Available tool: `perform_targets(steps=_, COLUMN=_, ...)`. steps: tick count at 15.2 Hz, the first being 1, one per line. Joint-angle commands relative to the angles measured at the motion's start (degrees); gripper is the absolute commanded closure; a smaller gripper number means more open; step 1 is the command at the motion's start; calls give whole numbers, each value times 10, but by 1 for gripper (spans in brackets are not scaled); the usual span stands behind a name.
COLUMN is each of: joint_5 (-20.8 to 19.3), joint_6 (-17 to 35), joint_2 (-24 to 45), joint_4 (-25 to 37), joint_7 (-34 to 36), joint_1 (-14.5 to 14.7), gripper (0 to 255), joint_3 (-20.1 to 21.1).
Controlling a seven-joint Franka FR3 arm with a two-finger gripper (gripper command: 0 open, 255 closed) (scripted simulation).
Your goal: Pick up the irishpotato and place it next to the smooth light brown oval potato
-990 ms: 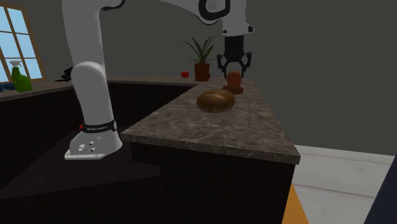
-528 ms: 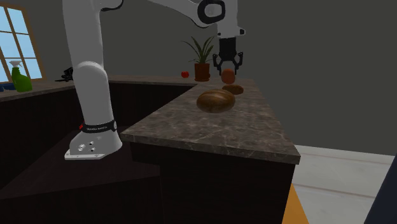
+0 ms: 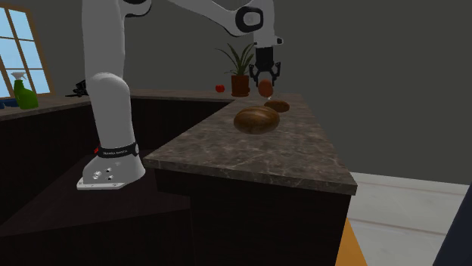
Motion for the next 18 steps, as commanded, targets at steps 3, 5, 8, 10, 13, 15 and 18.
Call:
perform_targets(steps=3, joint_5=-1, joint_6=-2, joint_2=28, joint_4=33, joint_7=48, joint_1=26, gripper=255, joint_3=19)
perform_targets(steps=5, joint_5=-1, joint_6=-7, joint_2=47, joint_4=58, joint_7=70, joint_1=38, gripper=255, joint_3=28)
perform_targets(steps=8, joint_5=-1, joint_6=-19, joint_2=79, joint_4=102, joint_7=102, joint_1=55, gripper=255, joint_3=40)
perform_targets(steps=10, joint_5=0, joint_6=-28, joint_2=103, joint_4=137, joint_7=123, joint_1=65, gripper=255, joint_3=47)
perform_targets(steps=13, joint_5=0, joint_6=-46, joint_2=144, joint_4=197, joint_7=153, joint_1=81, gripper=255, joint_3=57)
perform_targets(steps=15, joint_5=0, joint_6=-62, joint_2=175, joint_4=244, joint_7=173, joint_1=90, gripper=255, joint_3=63)
perform_targets(steps=18, joint_5=2, joint_6=-79, joint_2=221, joint_4=309, joint_7=197, joint_1=102, gripper=255, joint_3=70)
